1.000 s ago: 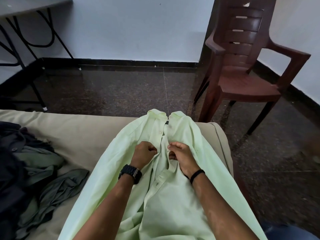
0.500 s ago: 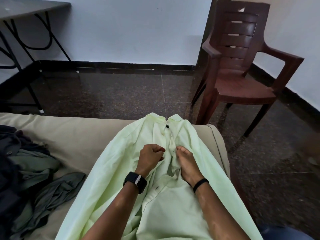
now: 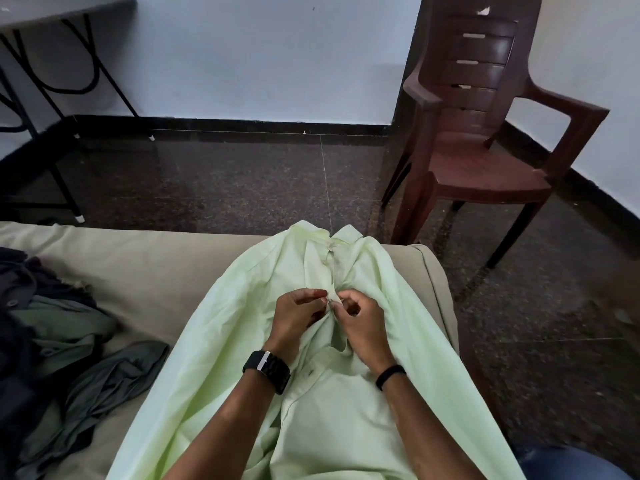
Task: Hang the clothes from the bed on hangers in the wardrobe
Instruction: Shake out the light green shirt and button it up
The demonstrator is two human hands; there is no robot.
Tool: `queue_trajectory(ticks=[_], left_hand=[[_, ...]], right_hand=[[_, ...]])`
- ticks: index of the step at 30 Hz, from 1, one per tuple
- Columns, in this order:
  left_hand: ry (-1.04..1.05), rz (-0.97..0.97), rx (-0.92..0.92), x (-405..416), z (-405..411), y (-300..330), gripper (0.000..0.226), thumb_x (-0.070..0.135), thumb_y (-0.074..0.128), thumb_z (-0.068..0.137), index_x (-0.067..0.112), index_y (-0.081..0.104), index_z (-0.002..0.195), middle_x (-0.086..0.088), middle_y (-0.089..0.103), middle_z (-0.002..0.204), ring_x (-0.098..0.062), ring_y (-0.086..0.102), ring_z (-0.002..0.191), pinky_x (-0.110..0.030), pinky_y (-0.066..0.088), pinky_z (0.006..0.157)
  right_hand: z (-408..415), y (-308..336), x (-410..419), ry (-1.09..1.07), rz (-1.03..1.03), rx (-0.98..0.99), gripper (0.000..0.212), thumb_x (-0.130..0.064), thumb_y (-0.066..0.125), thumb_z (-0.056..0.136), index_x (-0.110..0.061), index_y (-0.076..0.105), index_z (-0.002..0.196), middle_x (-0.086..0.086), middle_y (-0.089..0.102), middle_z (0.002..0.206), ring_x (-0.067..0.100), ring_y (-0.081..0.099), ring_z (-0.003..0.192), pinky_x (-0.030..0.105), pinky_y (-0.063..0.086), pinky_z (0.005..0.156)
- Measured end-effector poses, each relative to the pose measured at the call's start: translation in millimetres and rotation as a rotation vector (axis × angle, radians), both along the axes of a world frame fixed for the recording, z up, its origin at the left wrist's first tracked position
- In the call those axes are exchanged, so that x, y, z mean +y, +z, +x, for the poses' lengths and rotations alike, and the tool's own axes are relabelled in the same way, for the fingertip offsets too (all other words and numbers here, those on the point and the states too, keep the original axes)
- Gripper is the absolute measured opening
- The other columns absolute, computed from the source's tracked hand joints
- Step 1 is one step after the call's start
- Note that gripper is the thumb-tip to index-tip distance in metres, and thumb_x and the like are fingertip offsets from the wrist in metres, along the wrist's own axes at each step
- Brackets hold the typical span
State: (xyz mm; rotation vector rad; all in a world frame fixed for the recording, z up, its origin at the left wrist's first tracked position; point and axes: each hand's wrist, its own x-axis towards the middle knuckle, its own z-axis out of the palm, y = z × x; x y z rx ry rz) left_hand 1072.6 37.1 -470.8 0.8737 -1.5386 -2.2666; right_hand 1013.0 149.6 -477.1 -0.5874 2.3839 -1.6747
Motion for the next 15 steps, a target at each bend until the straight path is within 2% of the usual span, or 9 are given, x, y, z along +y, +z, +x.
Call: queue_trajectory(ticks=[3,5,11,13,15], left_hand=[[0.013,0.03,0.021,0.6,2.1,-0.9,0.011,-0.009,0.063,0.084,0.0,0.067,0.087,-0.007,0.069,0.069,-0.013,0.066,0.063,-0.02,0.056,0.066],[0.014,0.028,0.022,0.1,2.2,-1.2,0.01,-0.009,0.063,0.084,0.0,0.066,0.087,-0.005,0.069,0.067,-0.013,0.066,0.064,-0.021,0.057,0.067],[0.012,-0.02,0.0,0.6,1.0,-0.5,0.01,-0.008,0.065,0.084,0.001,0.064,0.087,-0.004,0.068,0.065,-0.017,0.066,0.067,-0.026,0.057,0.072],[0.024,-0.057,-0.022,1.9,-0.5,0.0,0.01,-0.007,0.066,0.083,0.001,0.065,0.088,-0.006,0.069,0.069,-0.019,0.066,0.07,-0.03,0.056,0.076],[0.024,-0.096,-0.046,2.8,-2.6,0.8,0.01,-0.007,0.067,0.082,0.001,0.065,0.087,-0.01,0.068,0.073,-0.021,0.066,0.072,-0.033,0.056,0.079]], right_hand=[[3.8,-1.2,-1.7,-0.037,0.035,0.084,0.007,-0.008,0.071,0.084,-0.007,0.071,0.091,0.0,0.065,0.084,0.005,0.057,0.074,0.006,0.041,0.071],[3.6,-1.5,-2.1,-0.051,0.037,0.104,0.008,-0.008,0.072,0.083,-0.006,0.072,0.091,0.002,0.068,0.088,0.006,0.06,0.077,0.003,0.041,0.072],[4.5,0.6,-1.7,-0.051,0.075,0.137,0.011,-0.007,0.073,0.082,-0.003,0.075,0.093,0.003,0.072,0.088,0.013,0.063,0.083,0.019,0.048,0.08],[5.6,0.9,-1.5,-0.059,0.068,0.118,0.01,-0.01,0.073,0.083,-0.005,0.075,0.091,-0.003,0.071,0.082,0.006,0.064,0.077,0.016,0.049,0.076],[6.2,0.9,-1.2,-0.078,0.031,0.065,0.006,-0.012,0.074,0.082,-0.008,0.074,0.087,-0.015,0.067,0.072,-0.006,0.062,0.068,0.008,0.047,0.067]])
